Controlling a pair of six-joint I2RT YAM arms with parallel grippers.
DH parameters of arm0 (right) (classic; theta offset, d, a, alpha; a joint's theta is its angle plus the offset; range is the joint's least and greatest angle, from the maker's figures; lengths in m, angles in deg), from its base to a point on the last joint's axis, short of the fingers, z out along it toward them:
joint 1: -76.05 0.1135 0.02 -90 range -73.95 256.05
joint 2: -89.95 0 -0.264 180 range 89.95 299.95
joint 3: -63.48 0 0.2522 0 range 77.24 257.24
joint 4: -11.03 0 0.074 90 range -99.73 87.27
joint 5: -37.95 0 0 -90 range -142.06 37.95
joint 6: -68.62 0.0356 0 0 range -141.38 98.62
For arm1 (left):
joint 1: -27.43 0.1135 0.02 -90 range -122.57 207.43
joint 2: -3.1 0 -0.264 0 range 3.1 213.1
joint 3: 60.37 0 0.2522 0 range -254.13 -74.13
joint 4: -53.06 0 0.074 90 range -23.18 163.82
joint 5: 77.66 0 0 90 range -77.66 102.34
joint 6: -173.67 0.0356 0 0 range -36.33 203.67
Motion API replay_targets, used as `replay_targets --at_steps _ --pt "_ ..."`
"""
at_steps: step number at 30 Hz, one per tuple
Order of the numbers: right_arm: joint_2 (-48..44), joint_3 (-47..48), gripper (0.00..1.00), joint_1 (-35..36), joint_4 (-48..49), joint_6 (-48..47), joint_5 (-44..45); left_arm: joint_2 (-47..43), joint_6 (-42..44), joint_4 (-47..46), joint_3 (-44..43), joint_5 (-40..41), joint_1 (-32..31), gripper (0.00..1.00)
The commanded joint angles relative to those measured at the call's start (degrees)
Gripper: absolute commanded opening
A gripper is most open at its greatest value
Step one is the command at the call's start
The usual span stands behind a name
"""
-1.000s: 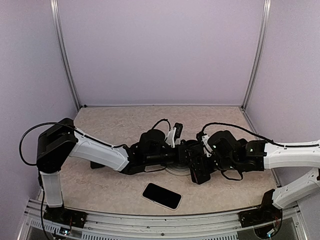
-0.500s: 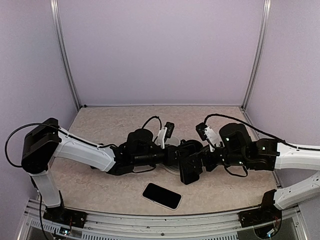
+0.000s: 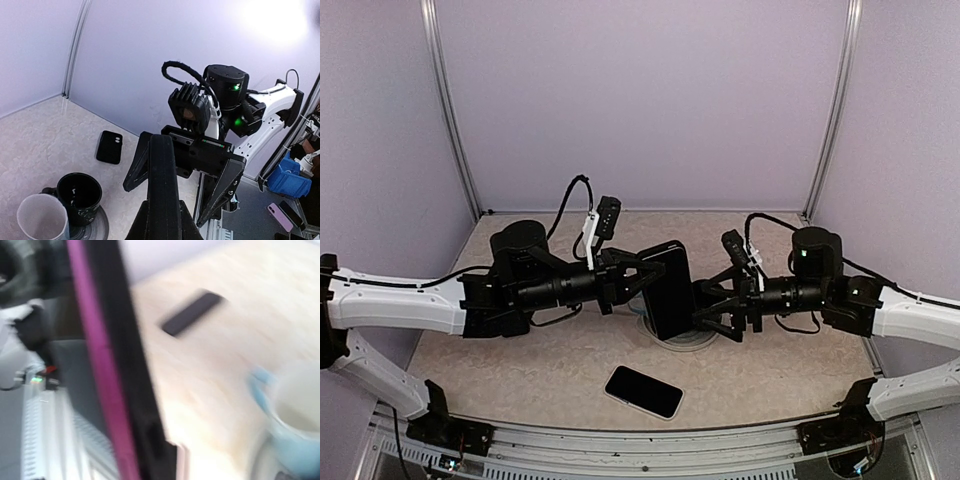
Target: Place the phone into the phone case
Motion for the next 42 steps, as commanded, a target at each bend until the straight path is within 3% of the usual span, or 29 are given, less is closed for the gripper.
replay_targets --at_steps 1,3,8,12,15,17,18,24,26,28,29,33,37,42 --pt "1.0 -1.2 0.99 0.6 12.4 -2.1 -11.5 -1.6 3.3 -0.6 -0.5 -4.1 0.0 0.00" --pt "3.2 -0.5 0.98 1.6 12.7 -2.0 -11.5 -0.8 1.9 -1.6 -0.8 -5.7 0.0 0.00" --pt "7.1 1.4 0.76 3.1 10.8 -2.1 -12.6 0.0 -0.7 -4.9 -0.9 -8.2 0.0 0.00" --pt "6.6 1.0 0.41 3.2 12.9 -1.0 -13.6 0.4 -1.5 -5.9 -0.7 -8.7 0.1 0.00" --pt "7.0 1.0 0.24 3.4 13.6 -0.3 -14.3 1.0 -2.7 -7.3 -0.5 -8.8 0.1 0.00" --pt "7.5 1.4 0.05 3.4 14.3 0.5 -14.5 1.7 -3.7 -8.5 -0.5 -8.9 0.0 0.00" --pt "7.7 1.5 0.00 3.5 14.6 0.8 -14.6 2.4 -4.4 -8.9 -0.5 -8.9 0.0 0.00" --pt "5.4 3.0 0.00 3.3 8.1 -1.8 -13.0 2.6 -1.6 -5.4 0.8 -4.1 0.5 0.03" --pt "4.6 2.8 0.00 3.0 6.4 -2.0 -11.9 1.7 -0.2 -3.9 1.4 -1.3 0.5 0.18" --pt "4.5 2.4 0.00 3.0 7.2 -1.0 -12.2 1.8 0.2 -3.7 1.5 -1.2 0.4 0.45" --pt "4.9 2.5 0.00 3.0 7.4 -0.5 -13.1 2.5 0.6 -3.1 1.2 -1.5 0.4 0.53" --pt "6.5 3.8 0.00 3.0 1.6 -2.6 -15.3 2.6 4.3 1.7 -0.3 -0.6 1.2 0.72" --pt "6.8 6.0 0.00 3.0 -8.1 -6.7 -16.3 0.9 11.2 12.2 -3.4 -5.4 1.3 0.78" --pt "9.4 10.8 0.00 3.2 -18.4 -11.8 -13.8 0.2 20.9 20.4 -3.9 -2.5 -1.9 0.78"
